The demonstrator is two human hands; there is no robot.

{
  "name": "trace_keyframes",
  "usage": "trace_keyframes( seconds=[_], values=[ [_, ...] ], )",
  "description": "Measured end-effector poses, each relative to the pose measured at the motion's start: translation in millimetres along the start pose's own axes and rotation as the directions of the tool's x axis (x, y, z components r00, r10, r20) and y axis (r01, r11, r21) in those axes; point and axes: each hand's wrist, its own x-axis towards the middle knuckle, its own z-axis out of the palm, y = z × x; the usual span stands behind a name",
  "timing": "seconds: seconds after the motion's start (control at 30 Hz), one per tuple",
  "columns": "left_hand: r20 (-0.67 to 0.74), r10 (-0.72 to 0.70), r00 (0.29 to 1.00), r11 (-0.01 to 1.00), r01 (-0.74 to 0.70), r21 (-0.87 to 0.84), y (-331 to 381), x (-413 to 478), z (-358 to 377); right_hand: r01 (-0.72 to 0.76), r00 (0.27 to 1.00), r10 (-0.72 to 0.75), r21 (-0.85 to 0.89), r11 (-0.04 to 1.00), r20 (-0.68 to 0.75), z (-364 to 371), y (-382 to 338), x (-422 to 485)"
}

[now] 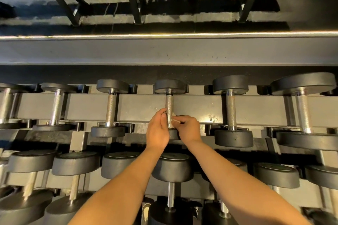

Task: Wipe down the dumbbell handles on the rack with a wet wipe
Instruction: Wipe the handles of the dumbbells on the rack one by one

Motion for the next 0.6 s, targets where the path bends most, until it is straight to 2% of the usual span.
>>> trace_keyframes(
  seconds=[0.1,0.23,0.33,0.47,0.6],
  values=[
    [0.075,0.032,0.997,0.998,-0.028,-0.062,2,-8,-13,0.014,1.000,-0.014,-0.001,1.000,-0.016,-6,-9,-8],
    [0.054,-0.014,0.998,0.999,0.017,-0.050,-22,-42,-26,0.163,0.963,-0.153,0.030,0.986,-0.224,-13,-11,-34],
    [0.033,-0.028,0.999,0.997,0.030,-0.064,-31,-63,-32,0.179,0.963,-0.179,-0.023,0.984,-0.200,-10,4,-55],
    [0.072,-0.057,0.996,0.995,0.062,-0.075,-29,-71,-34,0.185,0.961,-0.196,-0.073,0.980,-0.193,7,10,-74],
    [0.080,-0.072,0.994,0.979,0.086,-0.183,-25,-72,-35,0.261,0.946,-0.271,-0.079,0.962,-0.180,19,-2,-81]
  ],
)
